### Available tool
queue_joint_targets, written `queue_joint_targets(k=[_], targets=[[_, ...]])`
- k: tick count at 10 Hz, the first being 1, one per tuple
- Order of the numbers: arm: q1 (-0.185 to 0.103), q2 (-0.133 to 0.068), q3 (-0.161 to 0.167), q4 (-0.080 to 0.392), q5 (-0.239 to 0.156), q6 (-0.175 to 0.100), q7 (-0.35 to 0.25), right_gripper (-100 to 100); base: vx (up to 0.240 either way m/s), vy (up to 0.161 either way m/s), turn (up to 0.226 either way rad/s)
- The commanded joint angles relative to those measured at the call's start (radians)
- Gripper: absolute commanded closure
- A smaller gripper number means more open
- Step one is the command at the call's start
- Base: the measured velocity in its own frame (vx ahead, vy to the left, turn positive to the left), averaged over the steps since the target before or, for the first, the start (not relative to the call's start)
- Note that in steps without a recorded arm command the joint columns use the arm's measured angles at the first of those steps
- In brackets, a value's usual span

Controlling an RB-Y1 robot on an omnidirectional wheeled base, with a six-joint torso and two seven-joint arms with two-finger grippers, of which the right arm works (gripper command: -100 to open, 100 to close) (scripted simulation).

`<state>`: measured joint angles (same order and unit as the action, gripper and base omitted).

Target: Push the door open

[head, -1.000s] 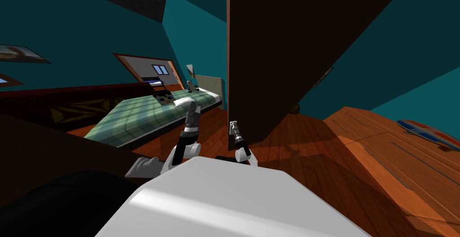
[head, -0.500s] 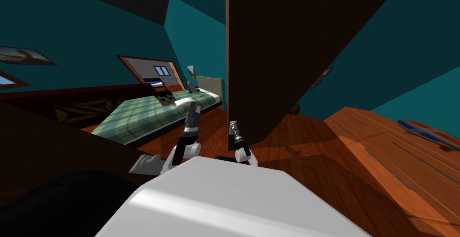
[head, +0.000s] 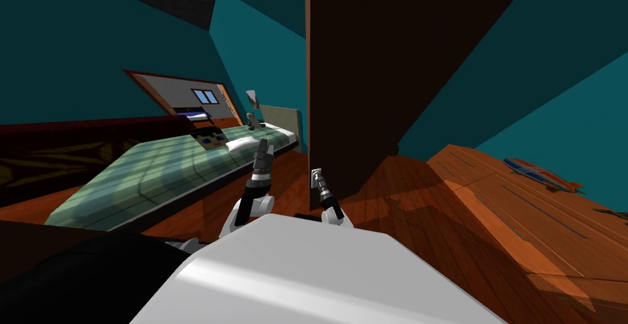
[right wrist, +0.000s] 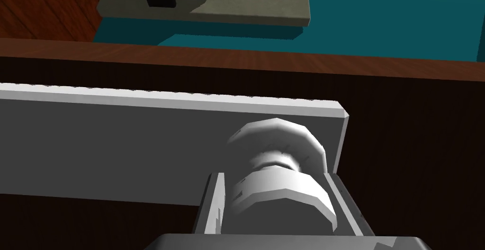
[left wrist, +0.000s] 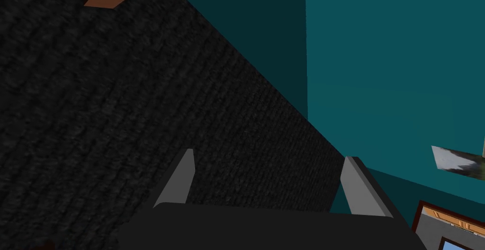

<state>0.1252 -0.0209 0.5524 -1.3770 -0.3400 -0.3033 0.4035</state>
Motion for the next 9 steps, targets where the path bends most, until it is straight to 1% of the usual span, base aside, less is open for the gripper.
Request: queue_joint_targets(k=[1, 2, 4, 5, 6, 7, 9], targets=[[0.008, -0.027, 0.009, -0.024, -0.018, -0.016, 0.012, 100, 0.196, 0.088, -0.206], [0.021, -0.041, 0.027, -0.04, -0.029, -0.018, 0.02, 100, 0.198, 0.09, -0.253], [0.047, -0.068, 0.065, -0.074, -0.051, -0.023, 0.038, 100, 0.207, 0.083, -0.326], [0.067, -0.087, 0.094, -0.1, -0.068, -0.026, 0.051, 100, 0.227, 0.1, -0.367], [0.081, -0.078, 0.104, -0.106, -0.061, -0.026, 0.052, -100, -0.026, 0.003, -0.133], [0.081, -0.078, 0.104, -0.106, -0.061, -0.026, 0.052, -100, -0.182, -0.082, 0.044], [0.11, -0.077, 0.136, -0.129, -0.064, -0.028, 0.066, -100, -0.197, -0.076, -0.022]])
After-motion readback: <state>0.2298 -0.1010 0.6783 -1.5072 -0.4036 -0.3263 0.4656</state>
